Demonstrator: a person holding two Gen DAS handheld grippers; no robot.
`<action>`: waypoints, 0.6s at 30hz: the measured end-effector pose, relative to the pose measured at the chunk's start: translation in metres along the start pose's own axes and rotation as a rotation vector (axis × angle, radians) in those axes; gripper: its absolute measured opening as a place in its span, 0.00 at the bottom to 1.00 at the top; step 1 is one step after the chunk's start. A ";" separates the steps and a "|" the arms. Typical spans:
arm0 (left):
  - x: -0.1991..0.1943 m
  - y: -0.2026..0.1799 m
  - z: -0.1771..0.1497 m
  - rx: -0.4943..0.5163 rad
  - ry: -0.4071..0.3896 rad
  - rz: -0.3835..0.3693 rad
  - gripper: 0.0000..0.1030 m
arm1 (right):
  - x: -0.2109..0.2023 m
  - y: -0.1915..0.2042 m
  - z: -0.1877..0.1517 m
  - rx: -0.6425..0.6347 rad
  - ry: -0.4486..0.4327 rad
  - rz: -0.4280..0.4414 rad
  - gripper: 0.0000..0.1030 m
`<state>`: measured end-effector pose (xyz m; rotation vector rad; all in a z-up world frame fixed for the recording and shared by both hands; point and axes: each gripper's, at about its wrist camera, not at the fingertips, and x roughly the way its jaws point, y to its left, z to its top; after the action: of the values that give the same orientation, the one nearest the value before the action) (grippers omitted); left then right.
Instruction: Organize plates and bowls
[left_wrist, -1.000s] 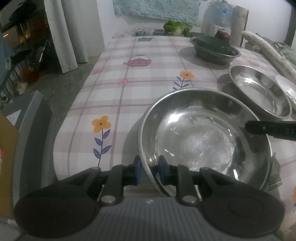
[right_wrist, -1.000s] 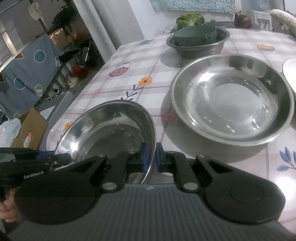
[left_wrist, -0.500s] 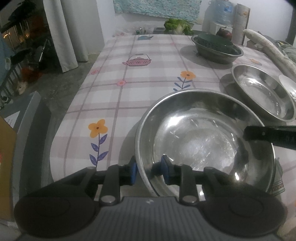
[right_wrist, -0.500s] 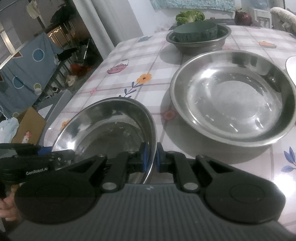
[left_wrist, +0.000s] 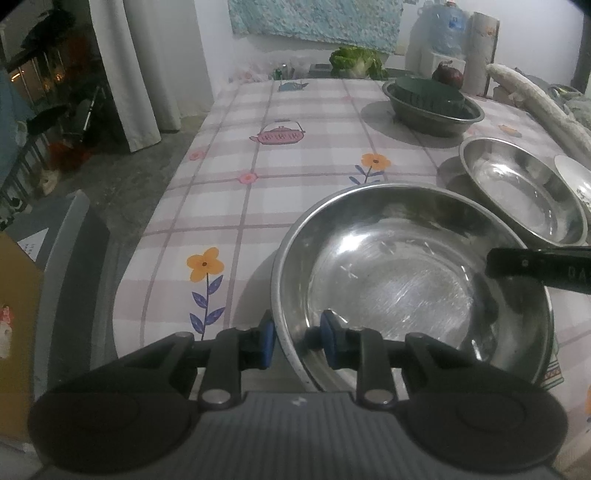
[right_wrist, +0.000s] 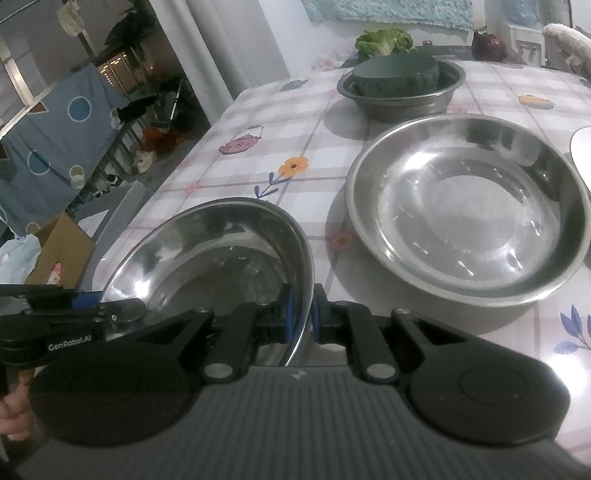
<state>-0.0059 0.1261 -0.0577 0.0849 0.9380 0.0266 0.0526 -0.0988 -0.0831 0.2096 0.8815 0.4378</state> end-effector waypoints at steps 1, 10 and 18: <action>-0.001 0.000 0.000 0.000 -0.002 0.001 0.26 | -0.001 0.000 0.001 -0.001 -0.002 0.001 0.09; -0.009 0.000 0.001 0.001 -0.022 0.006 0.26 | -0.006 0.002 0.002 -0.004 -0.013 0.005 0.09; -0.017 -0.001 0.004 0.005 -0.044 0.006 0.26 | -0.012 0.002 0.004 -0.001 -0.027 0.006 0.10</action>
<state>-0.0126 0.1234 -0.0415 0.0930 0.8935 0.0278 0.0482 -0.1023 -0.0710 0.2166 0.8538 0.4404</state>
